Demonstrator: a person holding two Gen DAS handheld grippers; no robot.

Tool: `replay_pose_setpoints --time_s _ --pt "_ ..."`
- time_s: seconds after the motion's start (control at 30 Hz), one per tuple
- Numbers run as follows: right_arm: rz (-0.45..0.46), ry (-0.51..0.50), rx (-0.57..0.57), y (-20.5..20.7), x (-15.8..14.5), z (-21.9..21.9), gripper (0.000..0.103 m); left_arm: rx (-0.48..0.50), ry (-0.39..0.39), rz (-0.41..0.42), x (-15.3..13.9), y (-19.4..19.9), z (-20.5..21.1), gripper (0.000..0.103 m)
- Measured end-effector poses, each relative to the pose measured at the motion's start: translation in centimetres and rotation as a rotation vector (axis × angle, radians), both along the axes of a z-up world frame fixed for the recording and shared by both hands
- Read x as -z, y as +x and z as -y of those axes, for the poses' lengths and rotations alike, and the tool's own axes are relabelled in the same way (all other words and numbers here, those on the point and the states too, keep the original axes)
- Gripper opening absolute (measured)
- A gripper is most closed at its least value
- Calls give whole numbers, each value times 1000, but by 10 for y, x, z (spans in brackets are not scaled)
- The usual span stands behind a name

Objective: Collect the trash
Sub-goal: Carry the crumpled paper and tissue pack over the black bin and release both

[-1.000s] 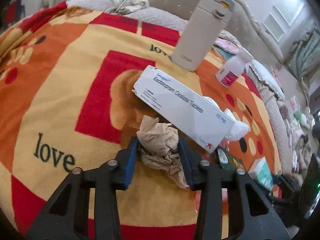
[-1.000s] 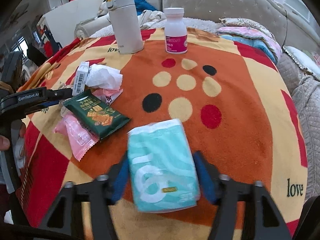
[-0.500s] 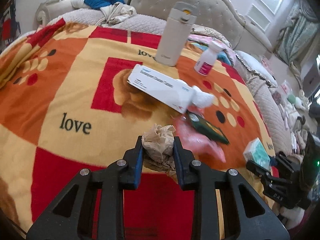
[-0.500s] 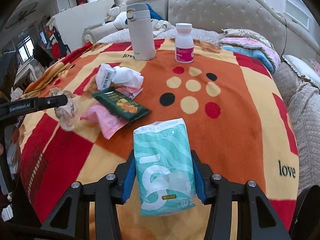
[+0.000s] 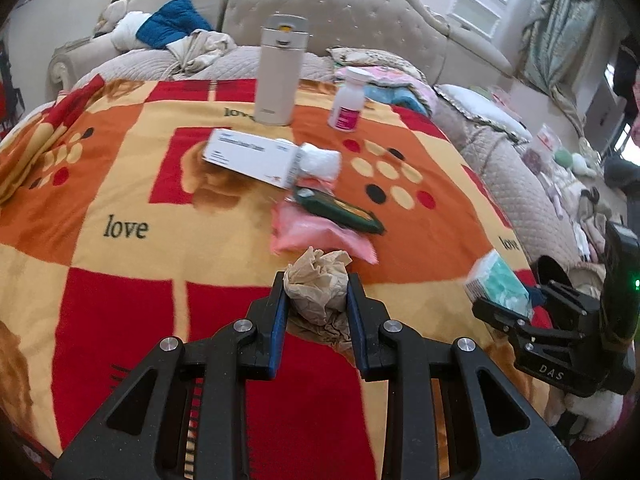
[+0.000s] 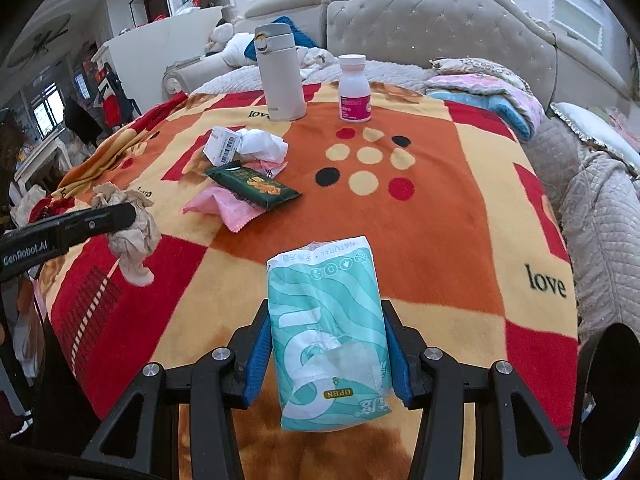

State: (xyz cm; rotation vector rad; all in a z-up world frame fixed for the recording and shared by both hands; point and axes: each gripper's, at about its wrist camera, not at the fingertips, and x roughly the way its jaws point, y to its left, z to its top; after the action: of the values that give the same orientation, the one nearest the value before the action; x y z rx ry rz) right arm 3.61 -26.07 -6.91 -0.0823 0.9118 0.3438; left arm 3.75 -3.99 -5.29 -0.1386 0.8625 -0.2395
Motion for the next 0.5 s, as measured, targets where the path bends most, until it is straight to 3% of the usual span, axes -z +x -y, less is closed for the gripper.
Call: replay_pose_setpoints --time_s 0.5 --pt "25 -5 70 -20 -9 36 49 108 5 17 -3 -15 55 25"
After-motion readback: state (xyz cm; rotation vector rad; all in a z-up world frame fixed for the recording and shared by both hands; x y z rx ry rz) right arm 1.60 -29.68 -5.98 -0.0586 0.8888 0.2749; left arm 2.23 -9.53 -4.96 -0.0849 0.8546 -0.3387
